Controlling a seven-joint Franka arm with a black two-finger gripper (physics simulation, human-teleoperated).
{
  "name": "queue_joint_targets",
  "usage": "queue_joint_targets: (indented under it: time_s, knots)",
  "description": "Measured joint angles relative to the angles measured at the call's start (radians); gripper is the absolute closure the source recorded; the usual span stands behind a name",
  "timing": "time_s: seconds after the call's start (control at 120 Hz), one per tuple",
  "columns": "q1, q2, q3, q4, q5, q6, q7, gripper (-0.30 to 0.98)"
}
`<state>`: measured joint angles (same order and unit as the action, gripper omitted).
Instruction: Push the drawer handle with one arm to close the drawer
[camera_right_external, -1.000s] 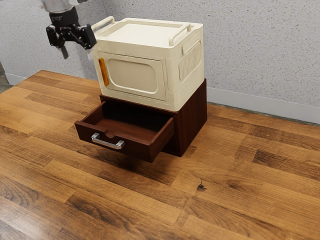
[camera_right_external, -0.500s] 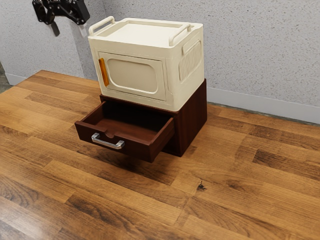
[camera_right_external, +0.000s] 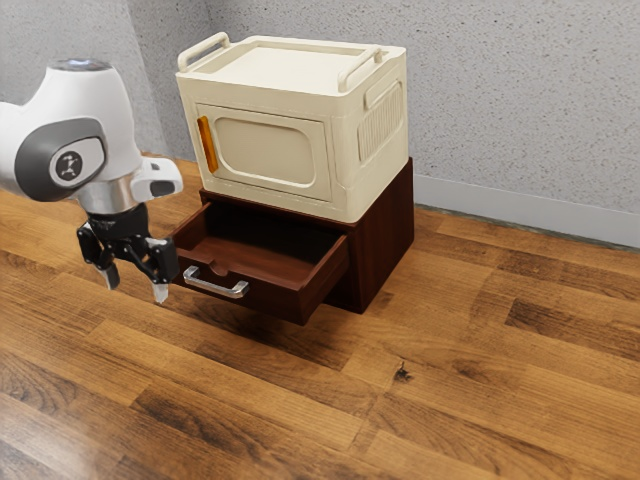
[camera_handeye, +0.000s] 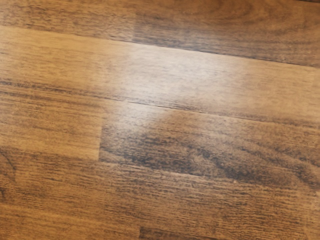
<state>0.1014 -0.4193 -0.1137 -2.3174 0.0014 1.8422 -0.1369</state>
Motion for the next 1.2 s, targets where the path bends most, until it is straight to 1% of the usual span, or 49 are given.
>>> queue_joint_targets:
  time_s: [0.05,0.125,0.358,0.542,0.775,1.2]
  knots:
    - [-0.057,0.03,0.056,-0.017,0.014,0.056,0.001,0.13]
    - [-0.086,0.079,0.083,-0.024,0.033,0.129,0.004,0.22]
    - [-0.097,0.255,0.092,0.009,0.059,0.317,0.028,0.53]
    - [-0.098,0.306,0.092,0.029,0.062,0.413,0.046,0.69]
    - [-0.103,0.376,0.092,0.061,0.062,0.484,0.062,0.76]
    - [-0.112,0.497,0.088,0.204,0.062,0.515,0.084,0.78]
